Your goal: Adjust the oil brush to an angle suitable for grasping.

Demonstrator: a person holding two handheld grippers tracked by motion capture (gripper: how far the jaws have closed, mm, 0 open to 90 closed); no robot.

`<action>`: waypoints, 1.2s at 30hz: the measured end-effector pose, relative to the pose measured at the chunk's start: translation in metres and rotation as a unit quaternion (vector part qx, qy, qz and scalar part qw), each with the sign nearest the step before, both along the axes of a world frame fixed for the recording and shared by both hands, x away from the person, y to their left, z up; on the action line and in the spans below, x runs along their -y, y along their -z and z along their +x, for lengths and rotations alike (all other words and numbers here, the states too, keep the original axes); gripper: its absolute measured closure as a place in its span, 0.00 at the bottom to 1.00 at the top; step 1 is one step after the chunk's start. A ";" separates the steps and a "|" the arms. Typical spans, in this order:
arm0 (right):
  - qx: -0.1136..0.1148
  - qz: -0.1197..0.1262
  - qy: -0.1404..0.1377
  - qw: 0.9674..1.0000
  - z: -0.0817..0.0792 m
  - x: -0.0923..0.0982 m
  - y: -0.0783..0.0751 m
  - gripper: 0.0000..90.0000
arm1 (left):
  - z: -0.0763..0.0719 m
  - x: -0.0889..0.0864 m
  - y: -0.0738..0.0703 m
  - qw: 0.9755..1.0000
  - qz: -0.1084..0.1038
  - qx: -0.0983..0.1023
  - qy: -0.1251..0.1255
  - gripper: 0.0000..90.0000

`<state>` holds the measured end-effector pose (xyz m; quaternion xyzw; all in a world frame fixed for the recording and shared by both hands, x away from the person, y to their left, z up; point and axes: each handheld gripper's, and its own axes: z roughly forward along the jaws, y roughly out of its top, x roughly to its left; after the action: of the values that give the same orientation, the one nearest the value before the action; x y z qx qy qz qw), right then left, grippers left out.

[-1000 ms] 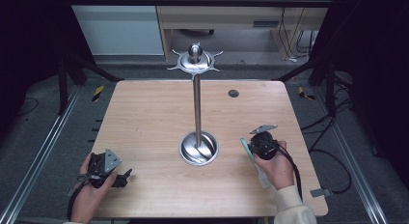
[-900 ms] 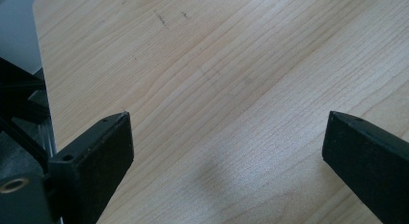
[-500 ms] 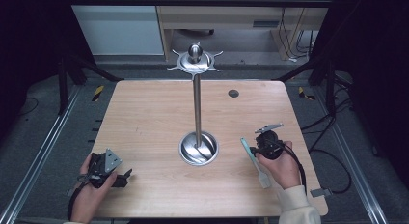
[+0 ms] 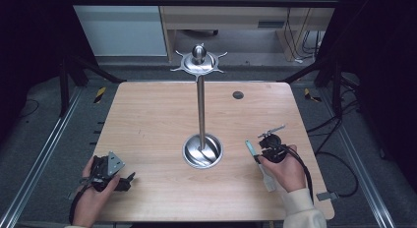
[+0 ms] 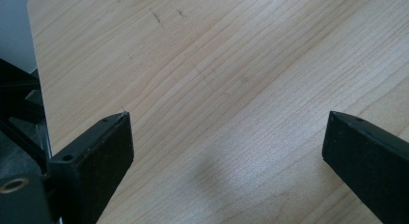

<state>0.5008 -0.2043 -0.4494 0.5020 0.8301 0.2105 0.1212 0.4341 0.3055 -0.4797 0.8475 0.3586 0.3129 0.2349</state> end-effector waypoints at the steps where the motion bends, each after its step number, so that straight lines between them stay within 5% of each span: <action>1: -0.003 -0.001 0.001 1.000 0.000 -0.001 0.001 0.68 | 0.000 0.000 0.000 1.000 0.000 0.001 0.000 0.04; 18: -0.057 -0.019 0.007 0.998 0.001 -0.005 0.013 0.79 | 0.000 0.001 0.001 1.000 -0.001 -0.001 0.001 0.04; 36: -0.070 -0.021 0.015 0.997 0.003 -0.004 0.020 0.87 | 0.000 0.001 0.001 1.000 0.000 0.000 0.001 0.04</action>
<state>0.5042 -0.2006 -0.4694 0.5249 0.8333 0.1554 0.0762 0.4341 0.3047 -0.4806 0.8481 0.3578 0.3123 0.2350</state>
